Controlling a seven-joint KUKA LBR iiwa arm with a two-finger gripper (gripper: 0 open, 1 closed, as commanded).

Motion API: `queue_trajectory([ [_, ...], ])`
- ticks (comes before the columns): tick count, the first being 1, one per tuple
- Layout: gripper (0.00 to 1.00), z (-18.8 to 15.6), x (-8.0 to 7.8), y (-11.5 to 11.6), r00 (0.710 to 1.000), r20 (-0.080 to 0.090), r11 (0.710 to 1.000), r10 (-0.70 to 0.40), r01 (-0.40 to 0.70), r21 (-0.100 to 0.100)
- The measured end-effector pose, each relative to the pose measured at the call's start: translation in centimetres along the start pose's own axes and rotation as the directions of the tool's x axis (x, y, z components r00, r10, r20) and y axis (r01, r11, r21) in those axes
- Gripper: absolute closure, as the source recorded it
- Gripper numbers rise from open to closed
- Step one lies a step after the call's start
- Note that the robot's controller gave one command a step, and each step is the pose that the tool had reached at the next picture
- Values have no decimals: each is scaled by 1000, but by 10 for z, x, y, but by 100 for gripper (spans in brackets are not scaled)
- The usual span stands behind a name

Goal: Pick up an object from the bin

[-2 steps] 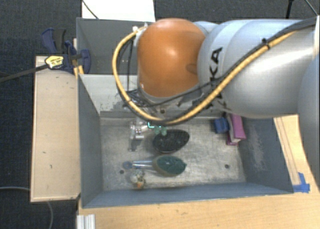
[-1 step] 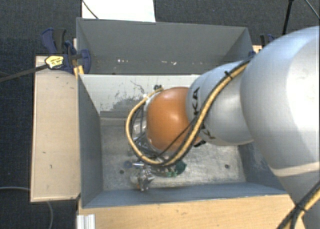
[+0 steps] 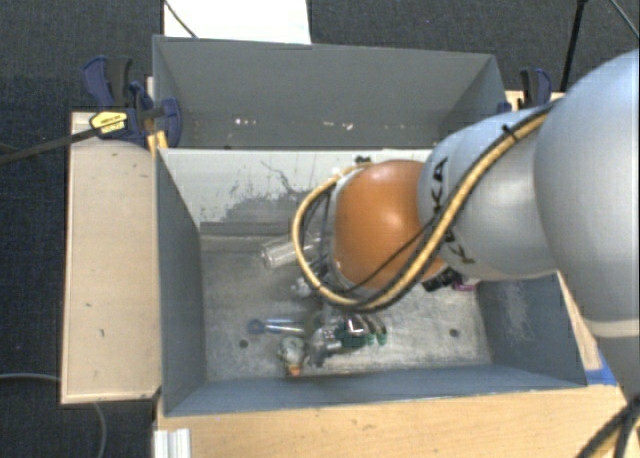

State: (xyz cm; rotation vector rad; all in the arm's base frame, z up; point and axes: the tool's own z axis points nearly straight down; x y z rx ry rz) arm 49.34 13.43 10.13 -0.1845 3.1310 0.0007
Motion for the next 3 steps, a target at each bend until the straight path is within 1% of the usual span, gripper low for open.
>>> queue_trajectory([
  [1,0,0,-4,-9,979,0,979,205,-205,-2],
  [2,0,29,-10,-18,965,-3,965,262,-262,-3],
  [3,0,28,-11,-17,965,-4,965,263,-263,-1],
])
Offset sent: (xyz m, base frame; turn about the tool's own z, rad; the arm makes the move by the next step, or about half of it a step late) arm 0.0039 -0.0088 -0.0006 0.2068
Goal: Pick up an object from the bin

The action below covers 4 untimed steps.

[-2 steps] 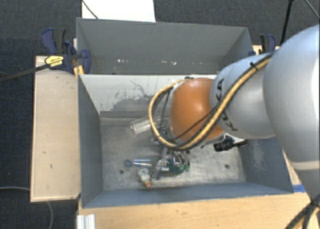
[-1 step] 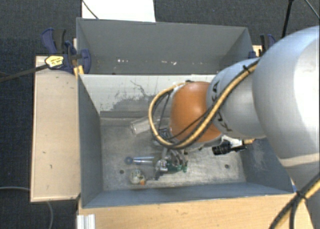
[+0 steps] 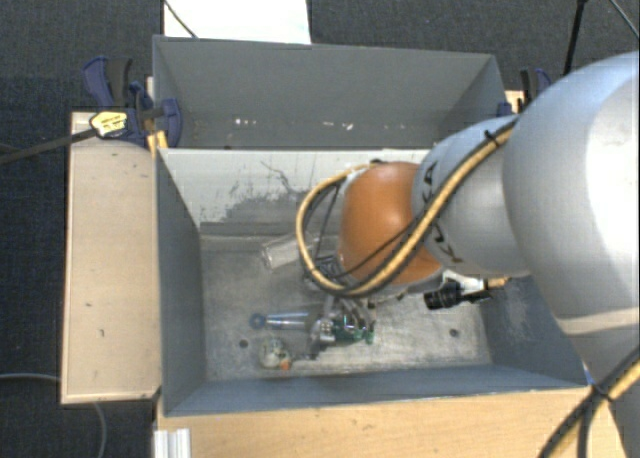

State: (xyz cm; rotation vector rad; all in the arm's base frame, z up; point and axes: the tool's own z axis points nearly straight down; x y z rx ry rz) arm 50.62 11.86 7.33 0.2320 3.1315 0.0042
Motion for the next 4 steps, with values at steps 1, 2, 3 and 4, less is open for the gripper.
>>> queue_trajectory([
  [1,100,-2,-3,1,1000,8,1000,4,-4,-3],
  [2,100,-3,-4,1,1000,3,1000,8,-8,0],
  [3,100,-82,-6,2,1000,6,1000,8,-8,-1],
  [4,100,-109,-7,3,1000,3,1000,7,-7,0],
])
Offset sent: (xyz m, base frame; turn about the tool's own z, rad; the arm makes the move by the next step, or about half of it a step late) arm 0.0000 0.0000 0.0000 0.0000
